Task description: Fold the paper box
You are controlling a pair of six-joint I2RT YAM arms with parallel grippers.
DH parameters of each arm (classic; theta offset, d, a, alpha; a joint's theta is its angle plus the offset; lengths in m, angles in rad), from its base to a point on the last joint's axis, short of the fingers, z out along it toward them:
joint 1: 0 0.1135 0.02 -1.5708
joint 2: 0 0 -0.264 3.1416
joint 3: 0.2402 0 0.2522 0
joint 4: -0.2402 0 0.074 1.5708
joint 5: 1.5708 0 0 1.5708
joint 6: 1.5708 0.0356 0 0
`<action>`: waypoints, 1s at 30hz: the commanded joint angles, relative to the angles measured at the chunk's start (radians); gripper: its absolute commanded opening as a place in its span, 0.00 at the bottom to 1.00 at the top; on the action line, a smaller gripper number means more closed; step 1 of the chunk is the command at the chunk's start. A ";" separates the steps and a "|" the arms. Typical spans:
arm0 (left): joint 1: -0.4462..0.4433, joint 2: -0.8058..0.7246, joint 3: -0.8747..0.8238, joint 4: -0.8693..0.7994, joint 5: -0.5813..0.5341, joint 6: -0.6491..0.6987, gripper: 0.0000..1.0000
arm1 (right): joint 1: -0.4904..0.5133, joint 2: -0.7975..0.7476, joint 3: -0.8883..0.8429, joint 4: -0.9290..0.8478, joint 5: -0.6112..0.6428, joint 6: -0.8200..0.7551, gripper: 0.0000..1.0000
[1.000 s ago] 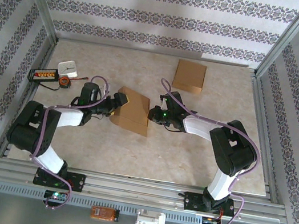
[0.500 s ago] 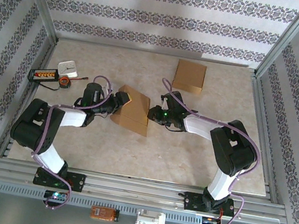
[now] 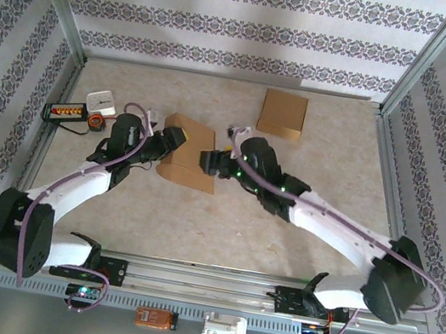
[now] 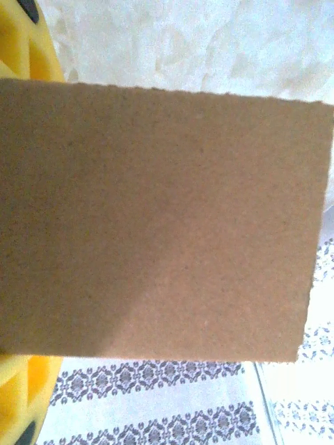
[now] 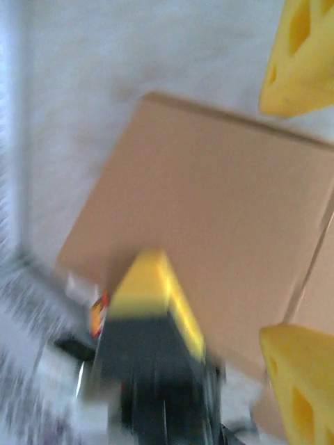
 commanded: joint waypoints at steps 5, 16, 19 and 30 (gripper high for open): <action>0.007 -0.091 0.029 -0.167 -0.117 0.006 0.55 | 0.110 -0.038 -0.077 0.211 -0.042 -0.625 0.98; 0.018 -0.108 0.025 -0.116 -0.131 -0.091 0.54 | 0.213 0.236 -0.059 0.425 0.184 -0.985 0.98; 0.020 -0.110 0.025 -0.119 -0.131 -0.095 0.54 | 0.213 0.330 -0.020 0.515 0.281 -1.014 0.98; 0.033 -0.158 0.015 -0.169 -0.150 -0.101 0.54 | 0.206 0.608 0.026 0.957 0.502 -1.283 0.98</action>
